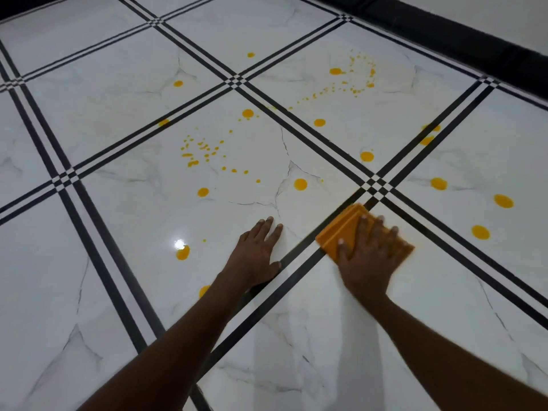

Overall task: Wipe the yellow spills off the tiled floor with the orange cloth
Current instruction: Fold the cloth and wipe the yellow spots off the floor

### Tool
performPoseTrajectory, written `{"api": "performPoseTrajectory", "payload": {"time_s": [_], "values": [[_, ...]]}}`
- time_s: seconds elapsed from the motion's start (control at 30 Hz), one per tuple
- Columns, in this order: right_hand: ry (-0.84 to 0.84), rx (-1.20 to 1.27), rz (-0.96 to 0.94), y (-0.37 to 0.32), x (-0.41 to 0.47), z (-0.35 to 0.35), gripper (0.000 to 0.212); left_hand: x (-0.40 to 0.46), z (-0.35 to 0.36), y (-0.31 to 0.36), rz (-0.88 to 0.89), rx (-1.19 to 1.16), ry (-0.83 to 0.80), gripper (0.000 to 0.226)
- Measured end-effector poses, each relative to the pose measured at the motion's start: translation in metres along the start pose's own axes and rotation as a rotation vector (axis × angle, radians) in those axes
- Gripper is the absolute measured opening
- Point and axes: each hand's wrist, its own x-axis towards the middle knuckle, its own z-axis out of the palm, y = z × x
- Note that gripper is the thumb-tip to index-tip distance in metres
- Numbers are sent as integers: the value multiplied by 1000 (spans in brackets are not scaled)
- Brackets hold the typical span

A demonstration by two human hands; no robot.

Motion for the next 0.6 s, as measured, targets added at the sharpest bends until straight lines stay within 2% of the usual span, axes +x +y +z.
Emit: {"api": "performPoseTrajectory", "payload": {"time_s": [0.1,0.13,0.2,0.23,0.3,0.4,0.5,0.6], "values": [[-125,-57,-421,-22,36,9,78,-3,2,1,-14,3,-20,87],[-158,-83,-441,-22,66,5,78,-1,-1,-1,-11,4,-18,87],[-113,-97,-249,-1,101,7,82,-5,0,-1,-8,-7,-40,87],[-85,-79,-142,14,100,6,83,-6,-1,0,-3,-15,-53,87],[-58,-52,-69,23,62,1,84,-6,-10,2,-2,-13,-71,87],[-94,-59,-206,-1,-5,5,84,-7,-20,-1,-33,-68,-44,76],[-125,-90,-476,-16,-15,15,83,-23,-26,-17,-126,-135,150,52],[-137,-127,-468,-12,-6,10,82,-49,-30,-47,-241,-131,339,45]]}}
